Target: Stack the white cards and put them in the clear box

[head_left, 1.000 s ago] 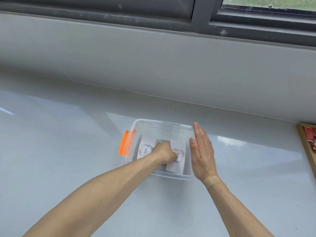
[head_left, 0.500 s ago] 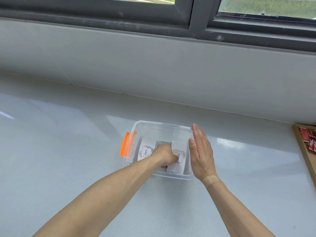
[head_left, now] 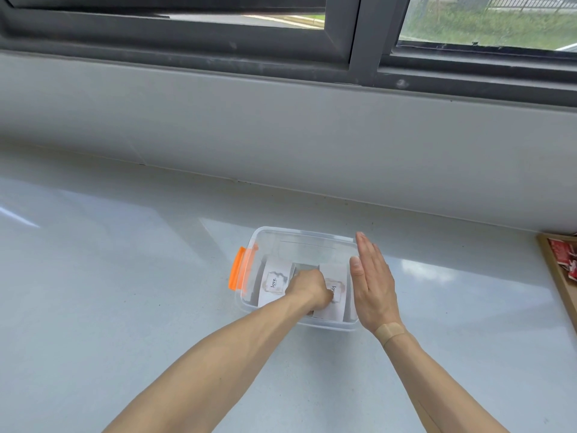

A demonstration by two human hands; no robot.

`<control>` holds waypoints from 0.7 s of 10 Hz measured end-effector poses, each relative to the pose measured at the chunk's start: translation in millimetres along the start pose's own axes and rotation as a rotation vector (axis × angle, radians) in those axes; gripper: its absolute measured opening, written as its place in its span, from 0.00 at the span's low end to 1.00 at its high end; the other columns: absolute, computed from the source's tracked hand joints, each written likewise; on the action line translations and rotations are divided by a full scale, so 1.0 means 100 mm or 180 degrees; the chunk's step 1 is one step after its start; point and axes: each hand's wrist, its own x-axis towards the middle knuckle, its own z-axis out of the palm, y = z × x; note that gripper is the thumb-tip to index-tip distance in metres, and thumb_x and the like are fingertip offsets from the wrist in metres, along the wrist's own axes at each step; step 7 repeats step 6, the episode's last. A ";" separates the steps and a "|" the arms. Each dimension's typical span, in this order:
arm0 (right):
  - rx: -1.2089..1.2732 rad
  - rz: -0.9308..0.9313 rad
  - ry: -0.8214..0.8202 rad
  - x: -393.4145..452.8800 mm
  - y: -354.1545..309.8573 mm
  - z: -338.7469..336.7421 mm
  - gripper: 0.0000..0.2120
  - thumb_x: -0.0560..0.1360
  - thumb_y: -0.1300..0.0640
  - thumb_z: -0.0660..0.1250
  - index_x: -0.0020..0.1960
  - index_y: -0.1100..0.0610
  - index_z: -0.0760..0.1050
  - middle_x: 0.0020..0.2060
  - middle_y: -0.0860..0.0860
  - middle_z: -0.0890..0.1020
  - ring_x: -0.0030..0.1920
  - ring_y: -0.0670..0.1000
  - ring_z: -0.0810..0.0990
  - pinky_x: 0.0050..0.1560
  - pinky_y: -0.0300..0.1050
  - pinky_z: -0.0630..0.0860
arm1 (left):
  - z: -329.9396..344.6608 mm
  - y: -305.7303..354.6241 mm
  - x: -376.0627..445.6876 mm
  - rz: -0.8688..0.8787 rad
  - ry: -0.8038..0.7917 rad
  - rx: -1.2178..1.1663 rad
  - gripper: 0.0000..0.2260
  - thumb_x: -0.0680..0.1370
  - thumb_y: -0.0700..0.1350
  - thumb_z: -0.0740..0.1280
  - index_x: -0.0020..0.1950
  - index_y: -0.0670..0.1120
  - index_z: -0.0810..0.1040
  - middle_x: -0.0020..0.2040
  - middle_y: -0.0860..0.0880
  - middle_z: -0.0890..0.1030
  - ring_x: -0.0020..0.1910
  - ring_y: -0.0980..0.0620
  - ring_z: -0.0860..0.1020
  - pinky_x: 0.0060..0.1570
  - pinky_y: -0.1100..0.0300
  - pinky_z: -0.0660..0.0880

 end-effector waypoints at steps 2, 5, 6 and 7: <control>-0.0221 -0.0067 0.0049 0.00 -0.01 -0.02 0.27 0.79 0.40 0.43 0.77 0.45 0.53 0.77 0.41 0.56 0.77 0.46 0.48 0.76 0.58 0.52 | -0.06 -0.03 0.01 0.0003 -0.0178 -0.0022 0.09 0.76 0.47 0.65 0.38 0.44 0.76 0.33 0.47 0.77 0.37 0.43 0.81 0.29 0.61 0.73; -0.1637 -0.0332 0.0125 -0.06 -0.17 -0.12 0.23 0.81 0.43 0.49 0.74 0.47 0.61 0.77 0.47 0.60 0.77 0.53 0.53 0.73 0.58 0.57 | -0.22 -0.08 -0.19 0.0143 -0.0192 0.0074 0.15 0.76 0.54 0.65 0.32 0.49 0.69 0.31 0.50 0.73 0.34 0.48 0.74 0.33 0.59 0.68; -0.1946 -0.0370 0.0006 -0.10 -0.19 -0.18 0.22 0.81 0.43 0.50 0.72 0.47 0.64 0.76 0.47 0.61 0.77 0.52 0.52 0.73 0.57 0.56 | -0.25 -0.13 -0.27 0.0289 -0.0055 0.0342 0.15 0.76 0.56 0.62 0.34 0.48 0.71 0.36 0.49 0.76 0.42 0.45 0.78 0.36 0.58 0.68; -0.1946 -0.0370 0.0006 -0.10 -0.19 -0.18 0.22 0.81 0.43 0.50 0.72 0.47 0.64 0.76 0.47 0.61 0.77 0.52 0.52 0.73 0.57 0.56 | -0.25 -0.13 -0.27 0.0289 -0.0055 0.0342 0.15 0.76 0.56 0.62 0.34 0.48 0.71 0.36 0.49 0.76 0.42 0.45 0.78 0.36 0.58 0.68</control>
